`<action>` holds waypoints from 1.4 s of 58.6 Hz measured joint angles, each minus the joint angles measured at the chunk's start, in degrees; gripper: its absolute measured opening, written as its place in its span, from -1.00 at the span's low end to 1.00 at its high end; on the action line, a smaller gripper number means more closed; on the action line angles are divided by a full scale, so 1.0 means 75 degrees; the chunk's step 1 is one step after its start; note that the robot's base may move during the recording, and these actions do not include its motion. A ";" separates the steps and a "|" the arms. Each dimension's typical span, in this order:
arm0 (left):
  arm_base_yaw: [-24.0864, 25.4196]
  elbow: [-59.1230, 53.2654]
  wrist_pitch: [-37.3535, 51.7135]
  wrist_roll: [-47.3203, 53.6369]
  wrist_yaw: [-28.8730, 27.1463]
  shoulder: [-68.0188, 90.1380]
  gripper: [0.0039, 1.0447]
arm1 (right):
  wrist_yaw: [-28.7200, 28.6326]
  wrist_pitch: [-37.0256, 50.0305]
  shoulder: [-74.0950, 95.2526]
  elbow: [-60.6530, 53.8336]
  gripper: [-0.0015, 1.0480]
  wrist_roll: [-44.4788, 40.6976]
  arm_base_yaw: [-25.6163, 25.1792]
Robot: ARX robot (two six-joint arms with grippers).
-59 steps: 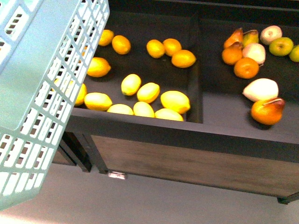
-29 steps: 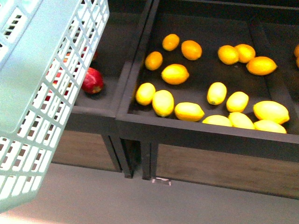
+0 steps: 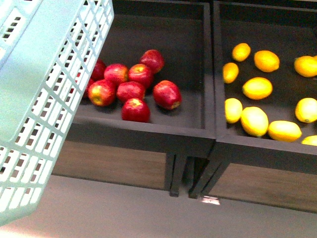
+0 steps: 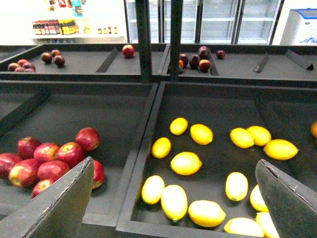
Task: Pick lemon and mango into basket
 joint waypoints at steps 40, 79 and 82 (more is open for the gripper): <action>0.0000 0.0000 0.0000 0.0000 0.0003 0.0006 -0.90 | -0.0006 0.0003 0.0000 0.0000 0.83 0.0000 0.0003; -0.1478 0.2378 -0.1580 0.6172 0.1224 0.3069 -0.90 | -0.0003 0.0000 0.0009 0.0000 0.83 0.0000 0.0000; -0.1760 0.2713 -0.1428 0.6082 0.1370 0.3494 -0.90 | -0.0006 0.0000 0.0009 0.0000 0.83 0.0000 0.0000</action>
